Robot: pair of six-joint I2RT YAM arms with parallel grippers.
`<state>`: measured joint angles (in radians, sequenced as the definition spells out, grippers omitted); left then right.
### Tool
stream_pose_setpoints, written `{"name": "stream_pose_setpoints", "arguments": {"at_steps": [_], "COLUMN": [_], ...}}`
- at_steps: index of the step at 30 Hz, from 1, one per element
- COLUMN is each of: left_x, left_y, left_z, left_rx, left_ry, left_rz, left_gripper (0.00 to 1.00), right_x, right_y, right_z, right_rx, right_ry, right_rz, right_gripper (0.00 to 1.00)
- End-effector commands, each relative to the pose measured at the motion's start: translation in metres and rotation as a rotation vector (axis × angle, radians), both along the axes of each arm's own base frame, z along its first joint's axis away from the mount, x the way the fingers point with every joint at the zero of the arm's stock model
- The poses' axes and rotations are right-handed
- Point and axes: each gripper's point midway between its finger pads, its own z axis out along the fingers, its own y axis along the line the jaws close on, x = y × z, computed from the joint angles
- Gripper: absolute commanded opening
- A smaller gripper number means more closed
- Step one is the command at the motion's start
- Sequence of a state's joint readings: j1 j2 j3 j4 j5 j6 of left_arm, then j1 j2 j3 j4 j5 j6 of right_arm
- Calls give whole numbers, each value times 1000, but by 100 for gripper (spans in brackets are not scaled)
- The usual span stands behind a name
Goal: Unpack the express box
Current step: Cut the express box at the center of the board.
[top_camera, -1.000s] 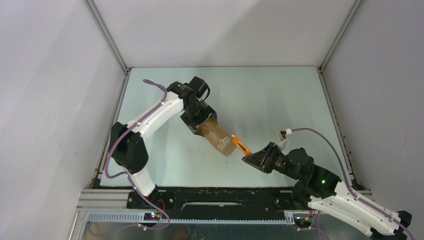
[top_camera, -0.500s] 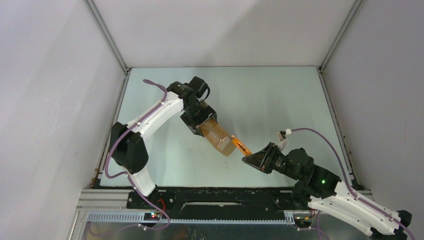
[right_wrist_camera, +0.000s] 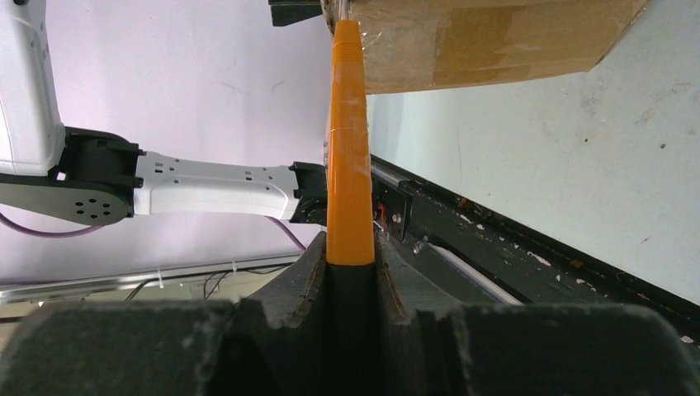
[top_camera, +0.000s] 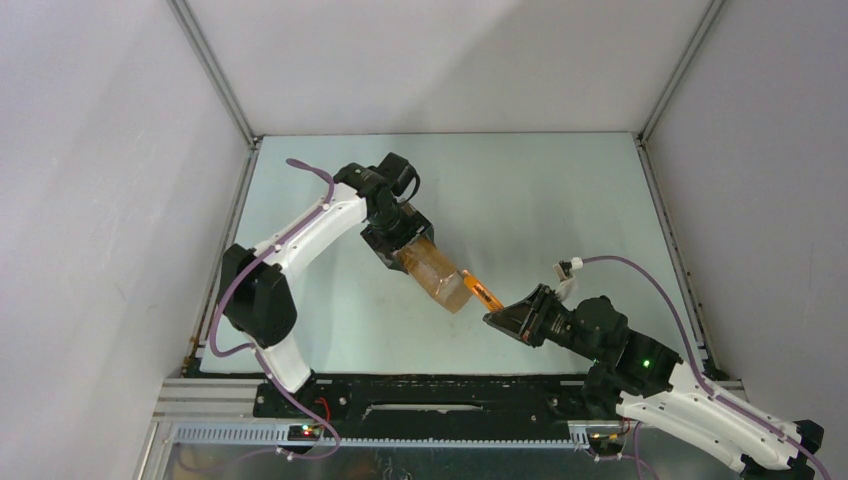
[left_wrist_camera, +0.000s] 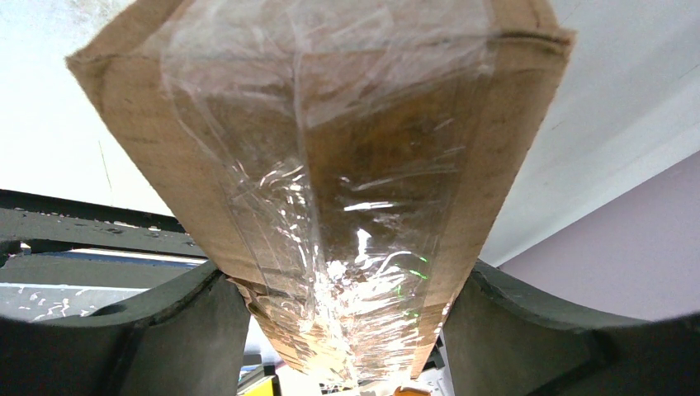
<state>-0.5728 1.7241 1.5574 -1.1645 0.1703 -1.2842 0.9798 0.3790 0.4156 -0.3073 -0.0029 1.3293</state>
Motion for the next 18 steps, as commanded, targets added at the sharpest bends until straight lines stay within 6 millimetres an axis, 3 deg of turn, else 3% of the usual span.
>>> {"name": "stream_pose_setpoints", "arguments": {"at_steps": [1, 18], "left_x": [-1, -2], "left_y": [-5, -7], "left_z": [5, 6], "left_rx": [-46, -60], "left_ry": [7, 8], "left_rz": [10, 9], "left_gripper": [53, 53], "right_x": [3, -3], "right_y": [3, 18], "right_z": [11, 11], "right_rx": [40, 47], "right_ry": [-23, -22], "right_rz": [-9, 60], "right_gripper": [0, 0]}}
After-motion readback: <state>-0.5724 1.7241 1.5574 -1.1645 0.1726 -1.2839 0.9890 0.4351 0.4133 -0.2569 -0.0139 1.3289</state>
